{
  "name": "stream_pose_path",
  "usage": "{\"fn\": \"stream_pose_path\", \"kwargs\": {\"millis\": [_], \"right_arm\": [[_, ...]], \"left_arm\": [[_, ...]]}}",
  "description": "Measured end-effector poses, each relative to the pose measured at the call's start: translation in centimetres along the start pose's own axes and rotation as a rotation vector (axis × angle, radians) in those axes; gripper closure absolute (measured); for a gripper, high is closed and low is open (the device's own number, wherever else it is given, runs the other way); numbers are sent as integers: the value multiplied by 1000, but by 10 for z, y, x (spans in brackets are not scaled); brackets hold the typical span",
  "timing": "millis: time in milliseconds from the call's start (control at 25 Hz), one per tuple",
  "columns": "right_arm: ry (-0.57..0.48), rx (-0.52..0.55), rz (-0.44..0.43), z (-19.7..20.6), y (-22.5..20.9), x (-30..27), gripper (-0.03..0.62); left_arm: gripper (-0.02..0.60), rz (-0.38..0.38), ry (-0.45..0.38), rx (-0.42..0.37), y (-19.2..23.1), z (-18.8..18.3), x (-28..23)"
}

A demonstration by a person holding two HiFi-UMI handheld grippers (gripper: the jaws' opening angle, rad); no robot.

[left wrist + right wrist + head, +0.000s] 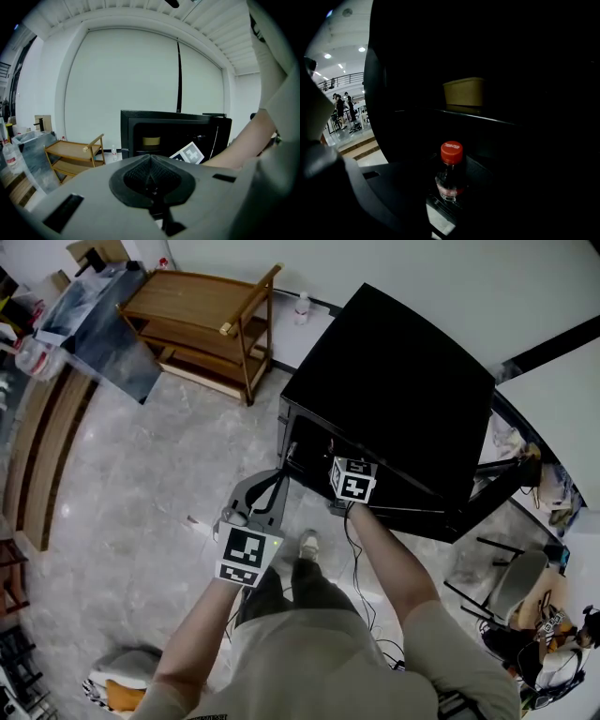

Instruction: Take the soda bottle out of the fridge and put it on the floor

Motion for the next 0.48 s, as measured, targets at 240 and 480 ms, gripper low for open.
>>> {"fn": "stream_pose_path", "kwargs": {"millis": [240,480], "right_arm": [[-38,-67,14,-8,2,-6,431],[-57,-29,38,-12,0,-6,462]], "left_arm": [[575,4,26,-23,-2,13,7],[575,5,40,-28,-5,18,14]]}}
Point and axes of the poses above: the fingertips, and each gripper's own axes: x backward along the fingers, y to its left, z out of its underside, the point moved 2 cm from there along x, backward along the fingers, and after that the axes turned 13 degrees about -x, right-handed, at the moved point
